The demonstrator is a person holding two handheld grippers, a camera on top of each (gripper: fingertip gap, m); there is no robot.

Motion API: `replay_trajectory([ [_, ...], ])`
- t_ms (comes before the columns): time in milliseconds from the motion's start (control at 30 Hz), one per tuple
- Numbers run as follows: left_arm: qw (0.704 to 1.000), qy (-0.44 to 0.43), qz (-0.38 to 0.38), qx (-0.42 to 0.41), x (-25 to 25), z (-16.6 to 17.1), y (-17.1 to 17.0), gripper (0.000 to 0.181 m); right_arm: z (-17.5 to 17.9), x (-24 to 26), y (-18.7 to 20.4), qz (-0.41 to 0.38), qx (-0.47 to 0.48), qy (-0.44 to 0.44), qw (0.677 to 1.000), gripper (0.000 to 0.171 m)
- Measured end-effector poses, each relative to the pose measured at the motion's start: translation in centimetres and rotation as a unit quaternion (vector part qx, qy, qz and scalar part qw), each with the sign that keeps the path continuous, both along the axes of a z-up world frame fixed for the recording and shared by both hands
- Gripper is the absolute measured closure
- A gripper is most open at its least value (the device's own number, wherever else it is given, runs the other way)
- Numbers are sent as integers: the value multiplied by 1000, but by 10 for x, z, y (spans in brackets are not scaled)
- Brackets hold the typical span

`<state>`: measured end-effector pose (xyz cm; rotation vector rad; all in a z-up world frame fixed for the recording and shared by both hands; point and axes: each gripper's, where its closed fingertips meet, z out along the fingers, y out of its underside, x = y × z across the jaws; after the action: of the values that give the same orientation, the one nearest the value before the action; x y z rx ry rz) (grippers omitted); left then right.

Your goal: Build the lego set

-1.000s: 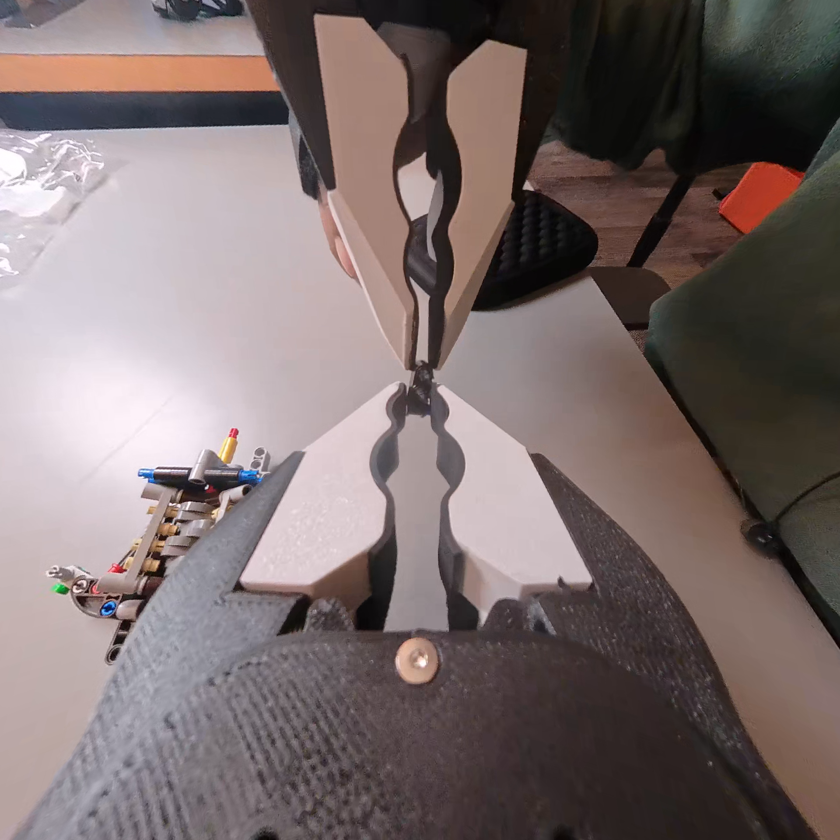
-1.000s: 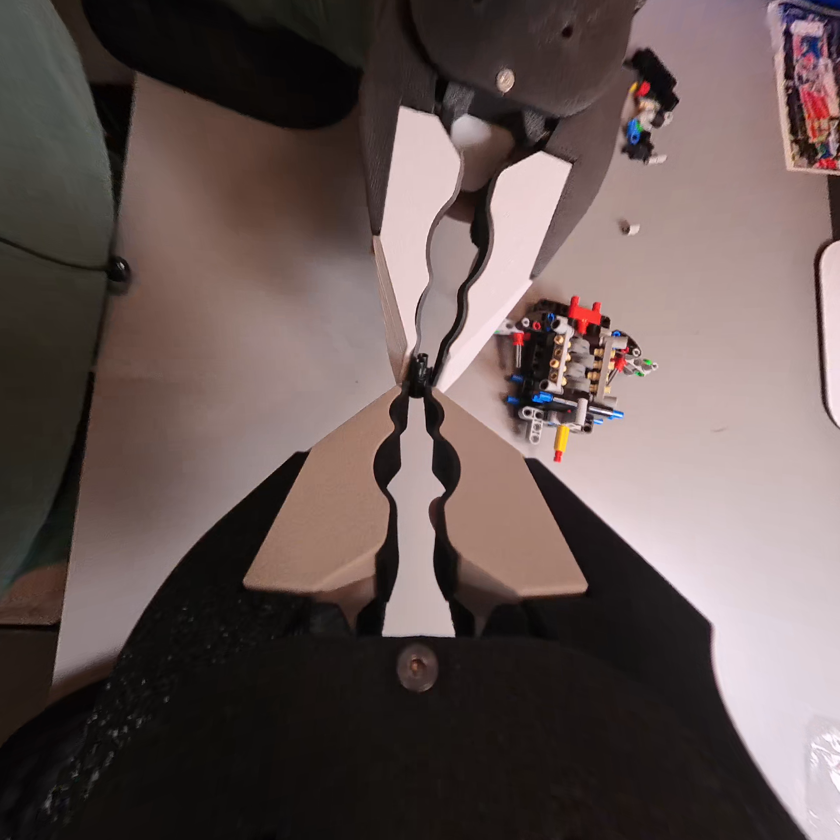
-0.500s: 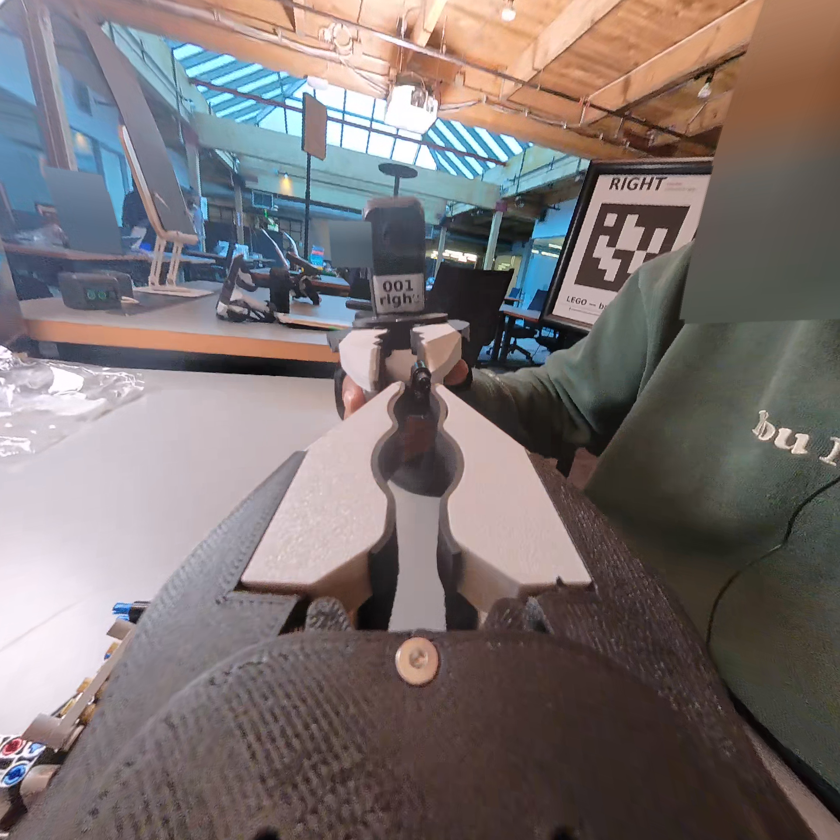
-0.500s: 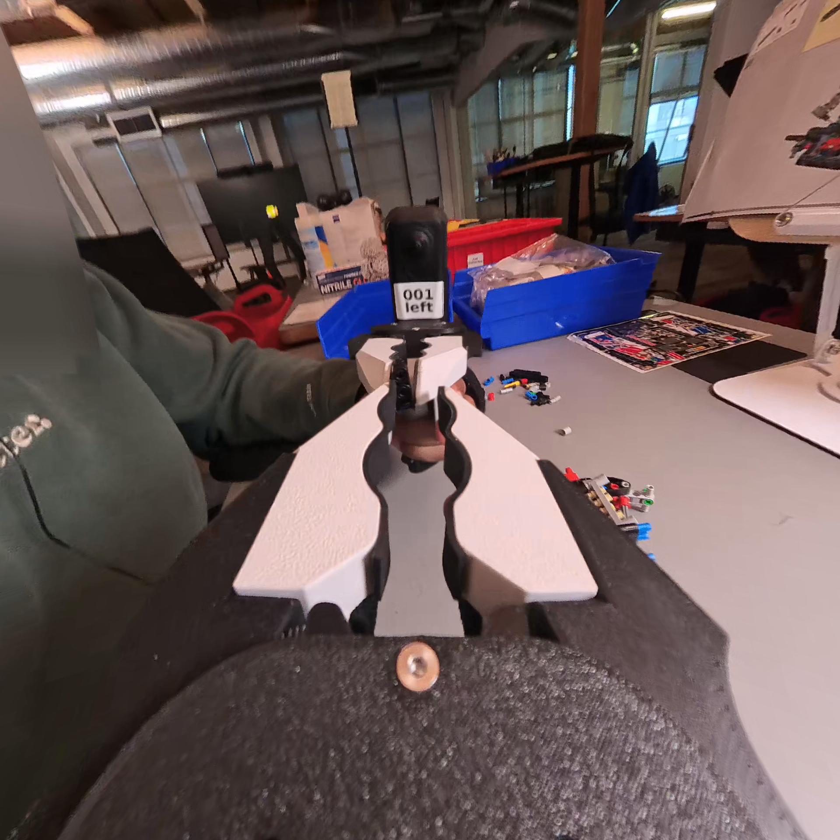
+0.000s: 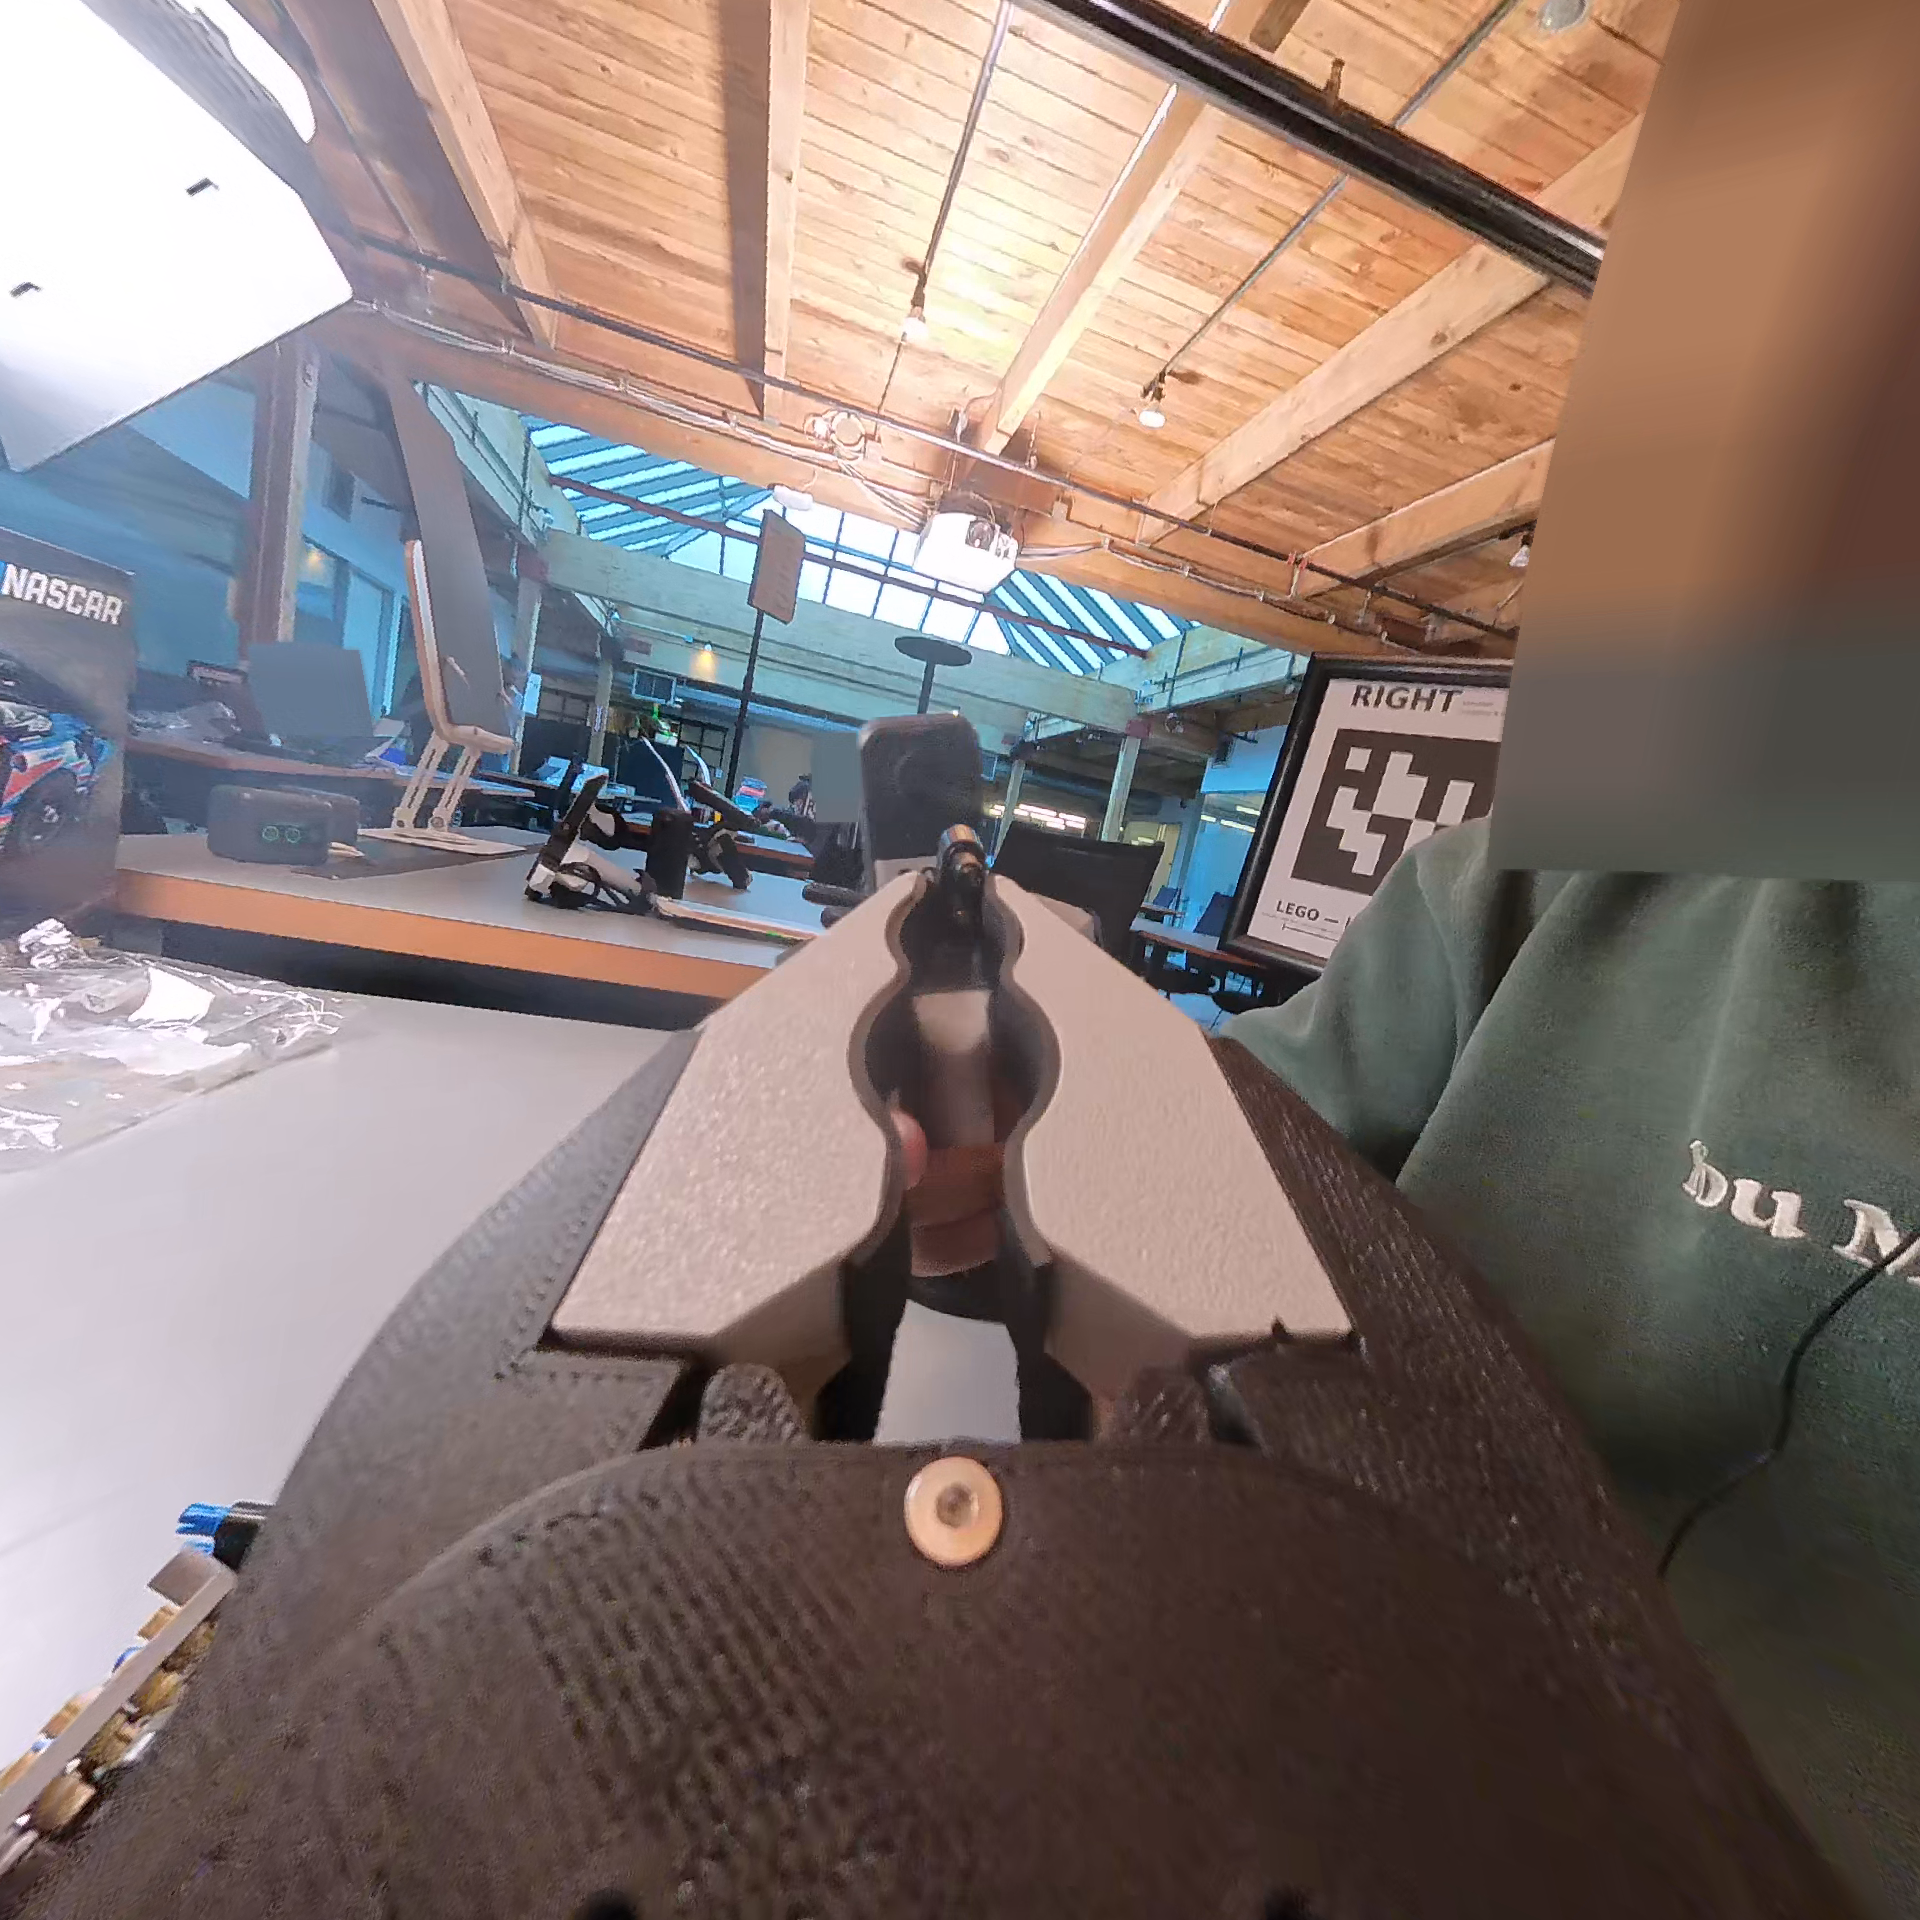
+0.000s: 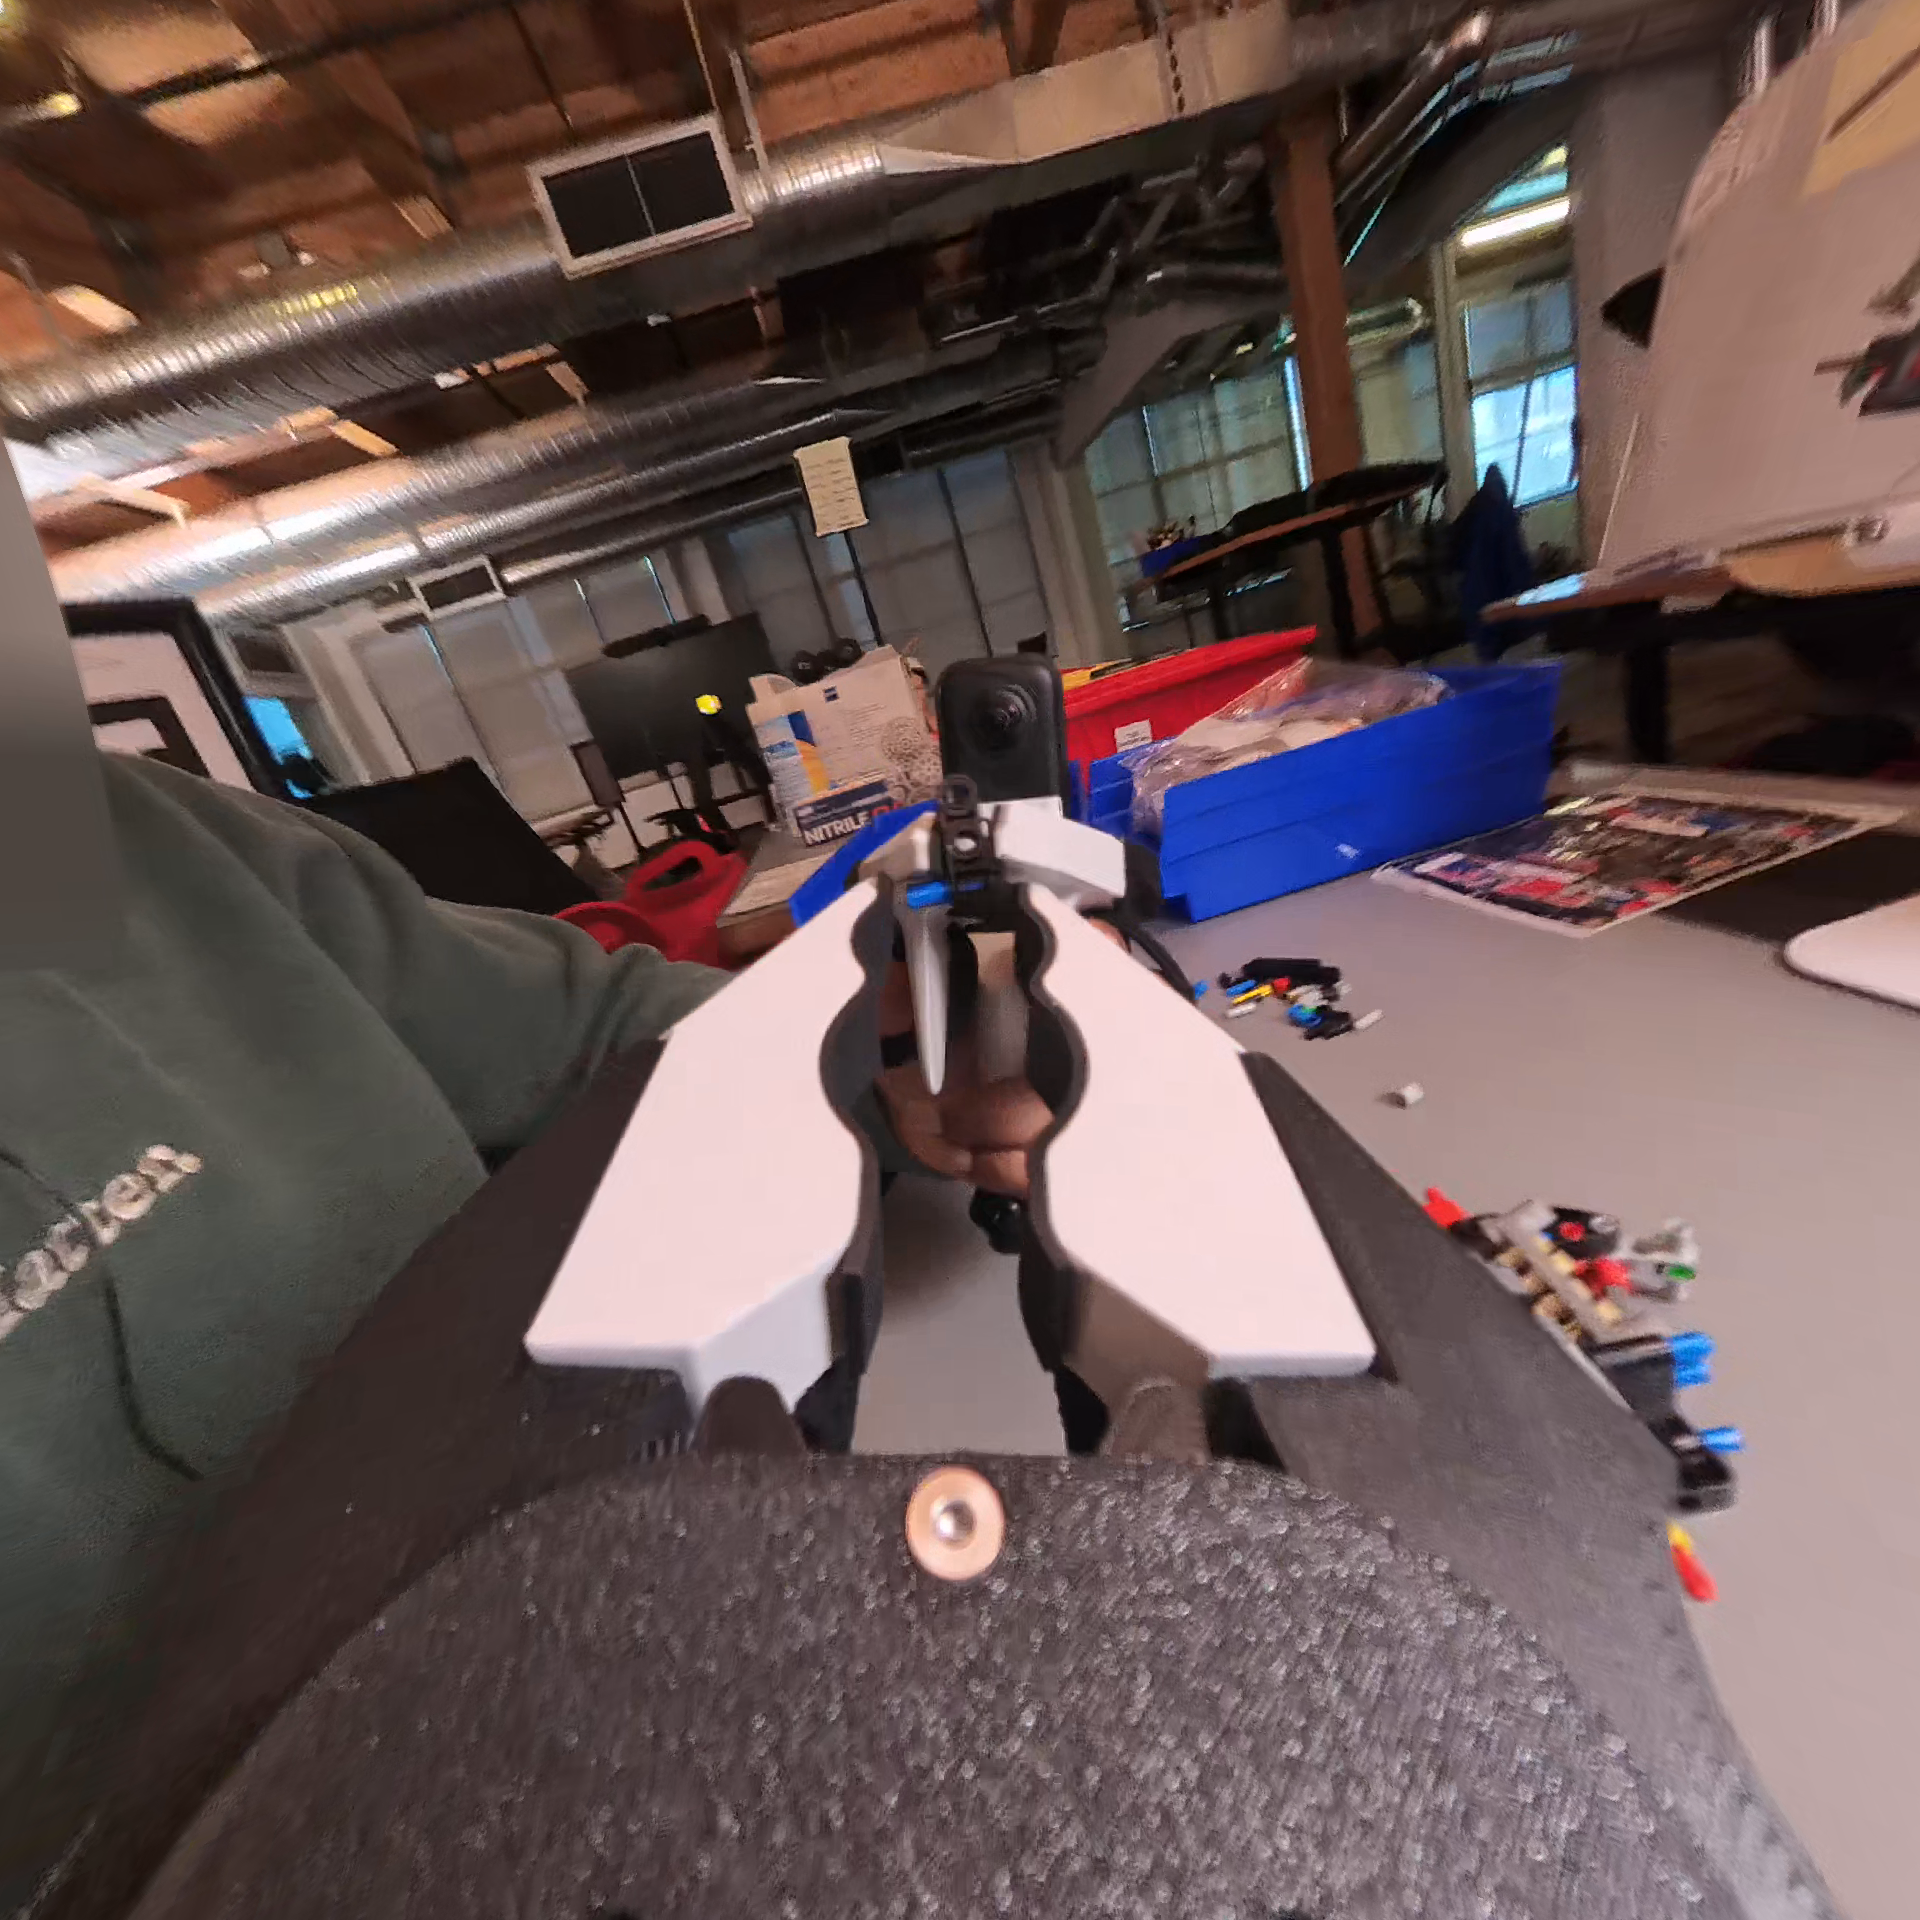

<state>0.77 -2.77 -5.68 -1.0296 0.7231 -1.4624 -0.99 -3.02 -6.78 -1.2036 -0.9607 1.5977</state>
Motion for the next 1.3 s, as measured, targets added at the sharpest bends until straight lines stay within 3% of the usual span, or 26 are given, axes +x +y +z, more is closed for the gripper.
replay_trajectory([
  [267,999,39,-9,-8,2,-9,3,171,-9,7,4,-31,92,-50,994,157],
  [467,974,206,58,70,-6,-36,13,167,-34,20,16,-52,174,-178,967,157],
  [667,939,321,62,105,2,-67,11,170,-53,19,14,-39,208,-238,948,157],
  [900,937,331,47,104,6,-77,8,178,-70,19,10,-20,219,-279,935,157],
  [1133,946,308,34,99,9,-75,7,179,-53,23,11,-6,198,-250,948,152],
  [1300,944,310,33,107,11,-76,5,179,-56,20,11,11,220,-279,935,159],
])
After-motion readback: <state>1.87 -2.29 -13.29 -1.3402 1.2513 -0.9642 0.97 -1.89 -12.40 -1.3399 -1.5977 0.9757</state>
